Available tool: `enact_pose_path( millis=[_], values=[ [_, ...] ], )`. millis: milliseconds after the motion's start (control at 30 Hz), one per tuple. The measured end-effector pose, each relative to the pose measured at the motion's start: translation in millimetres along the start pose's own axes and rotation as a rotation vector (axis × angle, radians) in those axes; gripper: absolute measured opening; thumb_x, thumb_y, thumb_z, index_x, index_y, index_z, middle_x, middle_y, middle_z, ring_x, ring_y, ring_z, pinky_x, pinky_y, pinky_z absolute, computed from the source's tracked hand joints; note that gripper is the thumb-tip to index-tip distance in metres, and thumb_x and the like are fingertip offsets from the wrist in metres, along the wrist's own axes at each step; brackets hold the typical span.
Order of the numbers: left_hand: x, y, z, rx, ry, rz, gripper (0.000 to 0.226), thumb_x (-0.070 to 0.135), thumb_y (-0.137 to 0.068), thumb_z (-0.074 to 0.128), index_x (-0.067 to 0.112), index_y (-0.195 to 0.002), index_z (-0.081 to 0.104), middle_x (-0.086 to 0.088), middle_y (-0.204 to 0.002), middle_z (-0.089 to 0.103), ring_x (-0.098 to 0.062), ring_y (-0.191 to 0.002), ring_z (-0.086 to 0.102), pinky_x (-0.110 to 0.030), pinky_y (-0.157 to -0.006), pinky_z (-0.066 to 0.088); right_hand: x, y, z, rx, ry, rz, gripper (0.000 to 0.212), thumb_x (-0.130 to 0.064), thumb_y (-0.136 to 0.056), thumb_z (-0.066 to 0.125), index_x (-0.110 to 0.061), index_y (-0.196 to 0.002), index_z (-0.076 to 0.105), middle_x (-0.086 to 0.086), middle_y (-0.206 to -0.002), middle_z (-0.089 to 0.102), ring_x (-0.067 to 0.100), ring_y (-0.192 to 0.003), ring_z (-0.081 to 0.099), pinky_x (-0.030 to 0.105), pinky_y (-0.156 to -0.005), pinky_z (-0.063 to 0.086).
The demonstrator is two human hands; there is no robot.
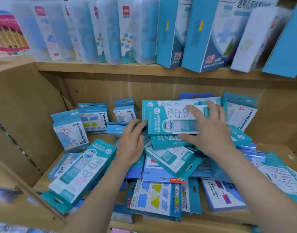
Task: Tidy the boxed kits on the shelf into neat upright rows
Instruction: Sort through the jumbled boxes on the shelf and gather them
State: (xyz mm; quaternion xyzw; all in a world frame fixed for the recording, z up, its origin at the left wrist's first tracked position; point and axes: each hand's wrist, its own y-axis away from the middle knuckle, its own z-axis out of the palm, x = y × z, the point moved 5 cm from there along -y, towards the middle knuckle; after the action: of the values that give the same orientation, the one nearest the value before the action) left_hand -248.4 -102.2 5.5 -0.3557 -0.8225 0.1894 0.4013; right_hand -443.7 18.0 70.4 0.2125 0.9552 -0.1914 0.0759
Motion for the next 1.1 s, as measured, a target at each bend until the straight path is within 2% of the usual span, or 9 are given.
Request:
enact_pose_path(
  millis=[133,267,433,567,667,767,933,1033,1100],
  values=[
    [1.5,-2.1,2.3,0.002,-0.005,-0.005,0.049,0.023,-0.089,0.030,0.007,-0.128,0.055,-0.008,-0.127,0.052,-0.019,-0.118,0.046,-0.026,-0.100,0.037,-1.5,-4.5,-5.7,0.013,0.014,-0.014,0.092,-0.066,-0.067,0.069,-0.045,-0.143,0.022,0.006,-0.150,0.014,0.028,-0.141,0.004,0.054,-0.104,0.034],
    [4.2,-8.1,-5.1,0.037,0.116,-0.130,0.042,0.029,-0.094,0.035,0.013,-0.127,0.056,0.000,-0.125,0.052,-0.013,-0.119,0.044,-0.034,-0.102,0.037,-2.5,-5.4,-9.1,-0.006,0.055,-0.011,0.094,-0.072,-0.065,0.066,-0.045,-0.143,0.021,0.006,-0.147,0.019,0.026,-0.139,0.009,0.053,-0.103,0.032],
    [22.1,-8.9,-3.8,-0.087,0.174,-0.194,0.056,0.042,-0.092,0.055,0.032,-0.142,0.033,0.009,-0.124,0.038,-0.007,-0.115,0.040,-0.023,-0.093,0.033,2.9,-4.1,-12.2,-0.067,-0.032,-0.057,0.093,-0.062,-0.069,0.071,-0.043,-0.146,0.021,0.004,-0.151,0.018,0.023,-0.140,0.007,0.046,-0.106,0.032],
    [23.4,-12.5,-7.7,-0.059,0.282,-0.335,0.051,0.043,-0.090,0.057,0.027,-0.137,0.043,0.004,-0.126,0.040,-0.009,-0.093,0.056,-0.025,-0.082,0.046,7.3,-2.0,-21.2,-0.099,-0.024,-0.142,0.086,-0.050,-0.073,0.073,-0.039,-0.146,0.029,0.001,-0.150,0.025,0.021,-0.138,0.014,0.040,-0.106,0.032],
    [28.5,-11.6,-8.5,-0.071,0.263,-0.350,0.050,0.042,-0.089,0.059,0.024,-0.133,0.045,0.002,-0.127,0.042,-0.006,-0.086,0.057,-0.032,-0.082,0.052,11.4,3.2,-23.6,-0.126,-0.011,-0.188,0.080,-0.046,-0.075,0.071,-0.036,-0.144,0.033,0.001,-0.151,0.027,0.021,-0.137,0.016,0.040,-0.108,0.030],
    [37.8,-11.8,-9.8,-0.106,0.246,-0.352,0.054,0.037,-0.086,0.065,0.028,-0.133,0.040,0.001,-0.122,0.047,-0.012,-0.091,0.058,-0.038,-0.082,0.053,15.6,6.5,-24.2,-0.166,-0.017,-0.207,0.077,-0.043,-0.078,0.069,-0.035,-0.145,0.032,0.001,-0.156,0.021,0.020,-0.141,0.010,0.042,-0.112,0.027],
    [47.6,-6.2,-15.6,-0.155,0.333,-0.447,0.043,0.030,-0.089,0.062,0.036,-0.129,0.047,0.011,-0.093,0.053,-0.007,-0.084,0.058,-0.029,-0.070,0.051,16.4,15.4,-26.0,-0.244,-0.086,-0.223,0.069,-0.040,-0.080,0.069,-0.033,-0.142,0.040,0.000,-0.152,0.029,0.019,-0.139,0.017,0.032,-0.111,0.021],
    [45.0,1.3,-14.6,-0.264,0.228,-0.461,0.039,0.039,-0.092,0.055,0.031,-0.129,0.051,0.010,-0.093,0.055,-0.010,-0.087,0.058,-0.032,-0.077,0.050,16.5,26.2,-28.8,-0.309,-0.104,-0.222,0.055,-0.042,-0.086,0.064,-0.032,-0.138,0.047,-0.005,-0.143,0.043,0.019,-0.132,0.029,0.025,-0.103,0.023],
    [45.5,3.0,-11.9,-0.322,0.168,-0.441,0.047,0.047,-0.092,0.051,0.031,-0.136,0.048,0.005,-0.104,0.056,-0.014,-0.096,0.056,-0.033,-0.082,0.047,15.9,27.0,-28.3,-0.291,-0.082,-0.216,0.048,-0.041,-0.090,0.059,-0.031,-0.136,0.050,-0.006,-0.138,0.048,0.019,-0.128,0.033,0.029,-0.104,0.026]
  ],
)
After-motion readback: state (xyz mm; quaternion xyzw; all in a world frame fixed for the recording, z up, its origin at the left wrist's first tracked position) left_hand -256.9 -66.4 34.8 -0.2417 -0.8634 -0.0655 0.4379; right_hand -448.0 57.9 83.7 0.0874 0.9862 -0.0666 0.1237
